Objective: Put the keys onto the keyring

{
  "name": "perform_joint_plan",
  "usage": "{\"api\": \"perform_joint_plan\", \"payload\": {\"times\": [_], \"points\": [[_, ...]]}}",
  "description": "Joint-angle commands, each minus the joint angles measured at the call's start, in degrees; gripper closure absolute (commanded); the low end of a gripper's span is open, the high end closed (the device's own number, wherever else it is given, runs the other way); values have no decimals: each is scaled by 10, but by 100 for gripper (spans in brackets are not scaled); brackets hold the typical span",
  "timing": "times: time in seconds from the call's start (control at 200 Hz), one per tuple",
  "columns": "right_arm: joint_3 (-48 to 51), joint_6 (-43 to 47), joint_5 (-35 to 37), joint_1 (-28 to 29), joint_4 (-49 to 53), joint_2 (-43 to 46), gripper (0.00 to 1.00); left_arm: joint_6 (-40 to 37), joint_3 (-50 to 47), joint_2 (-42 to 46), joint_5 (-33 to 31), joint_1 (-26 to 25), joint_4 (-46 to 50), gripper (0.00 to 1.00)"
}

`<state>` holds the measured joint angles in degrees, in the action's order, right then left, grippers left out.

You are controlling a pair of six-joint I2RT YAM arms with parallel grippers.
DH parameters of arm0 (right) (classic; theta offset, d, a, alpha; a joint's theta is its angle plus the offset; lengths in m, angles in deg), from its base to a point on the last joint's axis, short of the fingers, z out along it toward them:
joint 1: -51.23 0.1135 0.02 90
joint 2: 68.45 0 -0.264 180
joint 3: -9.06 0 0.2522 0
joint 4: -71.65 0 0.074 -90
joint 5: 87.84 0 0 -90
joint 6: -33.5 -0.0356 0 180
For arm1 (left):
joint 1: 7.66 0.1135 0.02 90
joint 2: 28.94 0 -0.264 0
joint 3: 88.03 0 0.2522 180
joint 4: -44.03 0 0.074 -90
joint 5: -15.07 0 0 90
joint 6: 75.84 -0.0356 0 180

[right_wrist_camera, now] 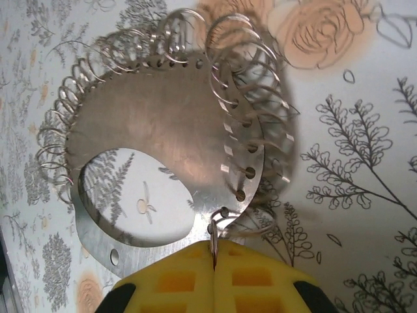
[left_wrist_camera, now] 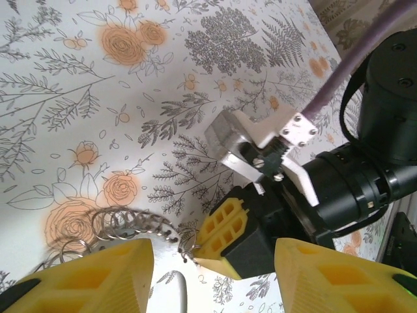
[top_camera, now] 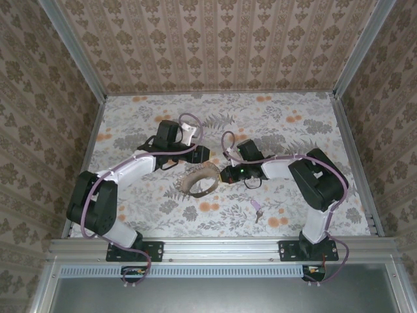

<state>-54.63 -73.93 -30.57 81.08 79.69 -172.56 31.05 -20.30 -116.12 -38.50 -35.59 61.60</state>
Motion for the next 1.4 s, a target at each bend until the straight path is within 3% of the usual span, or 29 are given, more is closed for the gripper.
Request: {"api": "perform_joint_plan", "payload": {"times": [0.0,0.31,0.73,1.0,1.395], "points": [[-39,40,5,1,48,60,100,1,19,34,-7,14,14,46],[-130,87,-8,-13,90,136,100,-17,87,79,26,46,58,47],[-239,91,-98,-52,101,182,100,-42,188,77,99,52,77,50],[-256,64,-133,-57,74,181,100,-40,211,62,156,58,66,58],[-236,17,-168,-57,21,198,100,-20,193,60,210,54,28,59]]}}
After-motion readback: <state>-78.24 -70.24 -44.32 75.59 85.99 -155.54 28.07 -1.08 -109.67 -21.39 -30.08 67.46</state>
